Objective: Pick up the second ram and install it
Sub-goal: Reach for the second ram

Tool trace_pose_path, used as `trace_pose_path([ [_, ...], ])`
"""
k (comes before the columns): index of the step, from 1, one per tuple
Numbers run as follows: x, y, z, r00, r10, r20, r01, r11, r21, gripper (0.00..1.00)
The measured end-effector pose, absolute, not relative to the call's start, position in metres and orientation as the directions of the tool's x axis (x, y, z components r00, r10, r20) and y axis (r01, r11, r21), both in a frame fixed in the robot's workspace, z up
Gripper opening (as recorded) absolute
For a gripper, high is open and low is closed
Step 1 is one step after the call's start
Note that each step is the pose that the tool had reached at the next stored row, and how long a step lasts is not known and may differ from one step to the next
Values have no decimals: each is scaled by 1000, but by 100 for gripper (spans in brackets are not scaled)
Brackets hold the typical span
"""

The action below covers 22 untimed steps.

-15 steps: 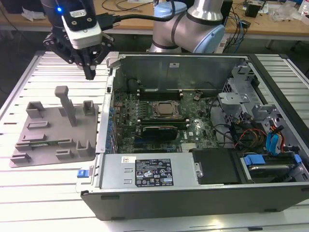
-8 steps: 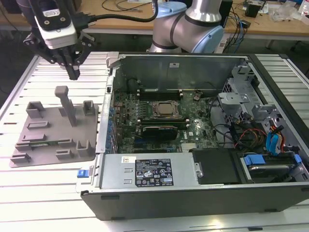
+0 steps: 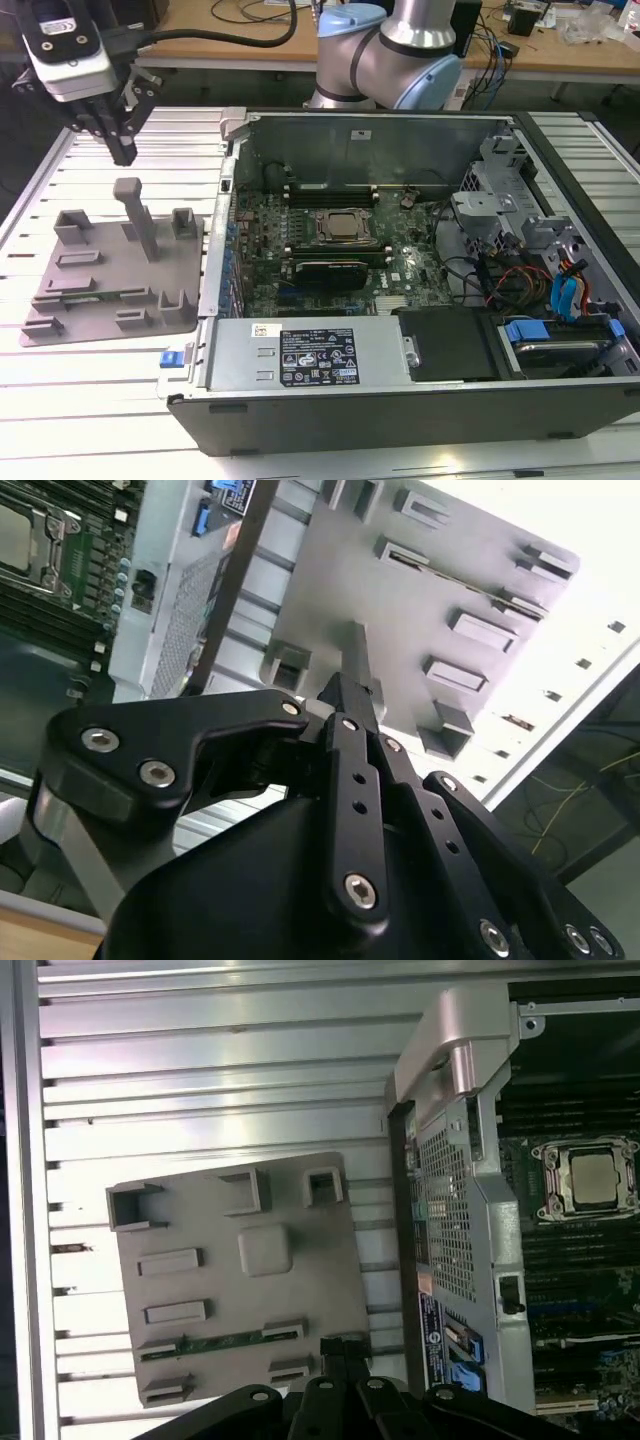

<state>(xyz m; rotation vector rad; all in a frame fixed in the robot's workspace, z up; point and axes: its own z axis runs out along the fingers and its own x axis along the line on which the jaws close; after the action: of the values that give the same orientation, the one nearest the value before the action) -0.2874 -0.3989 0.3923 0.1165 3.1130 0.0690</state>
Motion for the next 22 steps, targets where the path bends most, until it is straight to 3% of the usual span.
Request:
trace_pose_path([
  [22, -368, -399, 391, -997, 75, -24, 74, 996, 45, 8],
])
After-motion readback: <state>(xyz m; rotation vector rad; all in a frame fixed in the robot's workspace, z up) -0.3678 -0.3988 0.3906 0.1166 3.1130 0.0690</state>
